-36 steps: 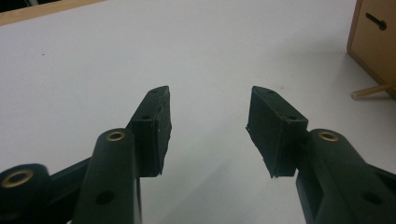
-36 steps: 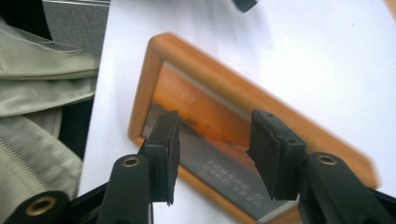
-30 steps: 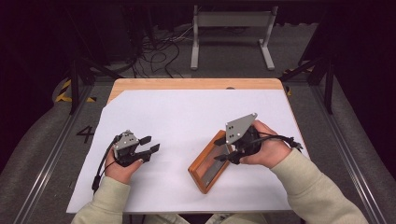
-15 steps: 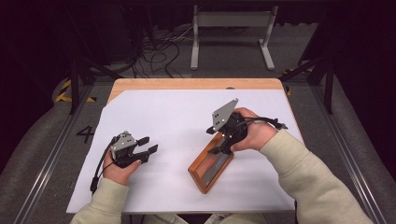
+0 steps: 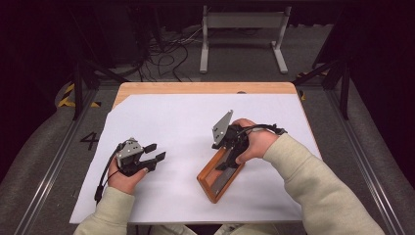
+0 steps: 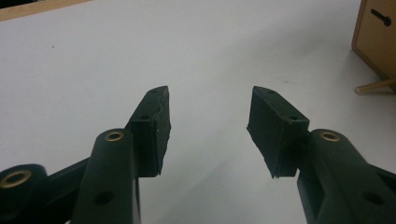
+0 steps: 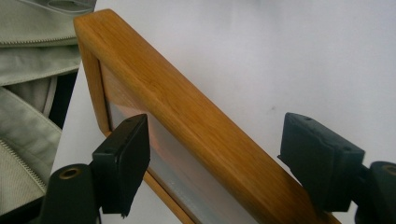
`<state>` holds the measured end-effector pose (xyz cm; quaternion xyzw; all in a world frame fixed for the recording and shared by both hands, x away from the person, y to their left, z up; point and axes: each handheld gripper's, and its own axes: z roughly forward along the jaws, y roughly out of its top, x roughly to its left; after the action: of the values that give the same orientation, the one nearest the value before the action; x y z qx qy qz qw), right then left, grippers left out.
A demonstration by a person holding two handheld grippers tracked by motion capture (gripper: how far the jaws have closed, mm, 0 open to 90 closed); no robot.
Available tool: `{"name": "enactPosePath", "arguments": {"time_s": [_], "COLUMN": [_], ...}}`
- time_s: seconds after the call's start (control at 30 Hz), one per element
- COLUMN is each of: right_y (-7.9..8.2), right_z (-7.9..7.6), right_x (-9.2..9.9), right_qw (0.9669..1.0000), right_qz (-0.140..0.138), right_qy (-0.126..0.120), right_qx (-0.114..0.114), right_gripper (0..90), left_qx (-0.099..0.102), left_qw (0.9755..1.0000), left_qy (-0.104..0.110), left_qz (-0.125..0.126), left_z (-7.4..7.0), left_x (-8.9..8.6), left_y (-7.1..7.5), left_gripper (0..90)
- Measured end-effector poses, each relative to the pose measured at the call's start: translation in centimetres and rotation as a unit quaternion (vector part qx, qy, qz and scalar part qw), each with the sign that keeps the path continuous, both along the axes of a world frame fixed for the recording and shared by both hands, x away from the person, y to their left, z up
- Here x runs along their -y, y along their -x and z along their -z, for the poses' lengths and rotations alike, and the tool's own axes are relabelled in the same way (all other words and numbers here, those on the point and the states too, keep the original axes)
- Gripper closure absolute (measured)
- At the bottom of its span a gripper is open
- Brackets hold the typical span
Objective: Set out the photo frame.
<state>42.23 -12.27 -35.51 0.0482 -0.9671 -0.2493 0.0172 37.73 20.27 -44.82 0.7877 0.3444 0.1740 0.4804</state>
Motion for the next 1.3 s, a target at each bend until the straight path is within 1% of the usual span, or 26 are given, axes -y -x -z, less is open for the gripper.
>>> {"name": "enactPosePath", "arguments": {"time_s": [0.1,0.17,0.23,0.3,0.33,0.47,0.57,0.63,0.67,0.7,0.73,0.8,0.83,0.87,0.93,0.97,1.0,1.03,1.1,1.13,1.23,1.27,1.3], "right_y": [0.0,-0.1,-0.1,-0.1,-0.1,-0.1,0.0,0.1,0.2,0.2,0.2,0.3,0.4,0.5,0.7,0.8,1.1,1.3,1.6,1.6,1.4,1.2,1.0], "right_z": [0.4,0.7,1.0,1.3,1.3,1.2,1.0,0.9,0.7,0.5,0.4,0.2,0.1,-0.1,-0.3,-0.4,-0.4,-0.4,-0.7,-0.9,-1.6,-1.9,-2.2], "right_x": [-0.3,-0.5,-0.7,-0.8,-0.9,-1.0,-1.1,-1.2,-1.1,-1.1,-1.0,-0.8,-0.7,-0.5,-0.2,0.0,0.3,0.4,0.6,0.7,0.9,1.0,1.0], "right_qw": [0.9999,0.9998,0.9995,0.9989,0.9989,0.9984,0.9975,0.9971,0.9967,0.9957,0.9952,0.9945,0.9937,0.9922,0.9887,0.9876,0.9874,0.9874,0.9874,0.9878,0.9902,0.9909,0.9913], "right_qz": [-0.008,-0.012,-0.02,-0.027,-0.029,-0.038,-0.057,-0.061,-0.059,-0.063,-0.064,-0.07,-0.075,-0.081,-0.087,-0.088,-0.077,-0.071,-0.072,-0.066,-0.039,-0.021,-0.01], "right_qy": [0.006,0.007,0.016,0.03,0.033,0.037,0.04,0.044,0.053,0.066,0.074,0.077,0.081,0.092,0.117,0.122,0.127,0.132,0.133,0.135,0.129,0.128,0.127], "right_qx": [-0.003,-0.011,-0.017,-0.022,-0.018,-0.019,-0.016,-0.016,-0.018,-0.016,-0.014,-0.015,-0.016,-0.022,-0.034,-0.044,-0.054,-0.051,-0.045,-0.042,-0.037,-0.036,-0.034], "right_gripper": [23.4,22.6,23.6,23.2,23.5,26.0,31.2,33.4,36.1,40.5,41.6,45.0,48.9,55.2,66.3,69.6,69.8,69.8,69.9,69.9,70.0,70.0,70.0], "left_qx": [0.0,0.0,0.0,-0.002,-0.002,-0.002,0.0,0.0,-0.001,-0.001,-0.002,-0.001,-0.005,-0.001,-0.001,-0.001,-0.001,-0.001,-0.001,-0.003,-0.001,-0.001,-0.001], "left_qw": [1.0,1.0,1.0,1.0,1.0,1.0,1.0,1.0,1.0,1.0,1.0,1.0,1.0,1.0,1.0,1.0,1.0,1.0,1.0,1.0,1.0,1.0,1.0], "left_qy": [-0.001,0.0,-0.001,0.001,0.001,0.001,-0.001,0.0,0.0,0.001,0.001,-0.001,0.001,-0.001,-0.001,0.0,0.0,0.0,0.0,0.0,0.0,-0.001,-0.001], "left_qz": [0.0,0.0,0.0,0.0,0.0,0.0,0.001,0.002,0.002,0.001,0.001,0.002,0.002,0.001,0.001,0.001,0.001,0.001,0.002,0.002,0.002,0.001,0.001], "left_z": [0.0,0.0,0.0,0.0,0.0,0.0,0.0,0.0,0.0,0.0,0.0,0.0,0.1,0.1,0.0,0.0,0.0,0.0,0.1,0.1,0.1,0.1,0.1], "left_x": [0.0,0.0,0.0,0.0,0.0,0.1,0.1,0.1,0.1,0.1,0.1,0.1,0.1,0.1,0.1,0.1,0.1,0.1,0.1,0.2,0.1,0.1,0.1], "left_y": [0.0,0.0,0.0,0.0,0.0,0.0,0.0,0.0,0.0,0.0,0.0,0.0,0.1,0.0,0.0,0.0,0.0,0.0,0.0,0.0,0.0,0.0,0.0], "left_gripper": [49.0,49.0,49.0,49.0,49.1,49.0,49.1,49.0,49.0,49.0,49.0,49.0,49.0,48.9,48.9,49.0,48.9,49.0,49.0,48.9,49.0,49.0,49.0]}}
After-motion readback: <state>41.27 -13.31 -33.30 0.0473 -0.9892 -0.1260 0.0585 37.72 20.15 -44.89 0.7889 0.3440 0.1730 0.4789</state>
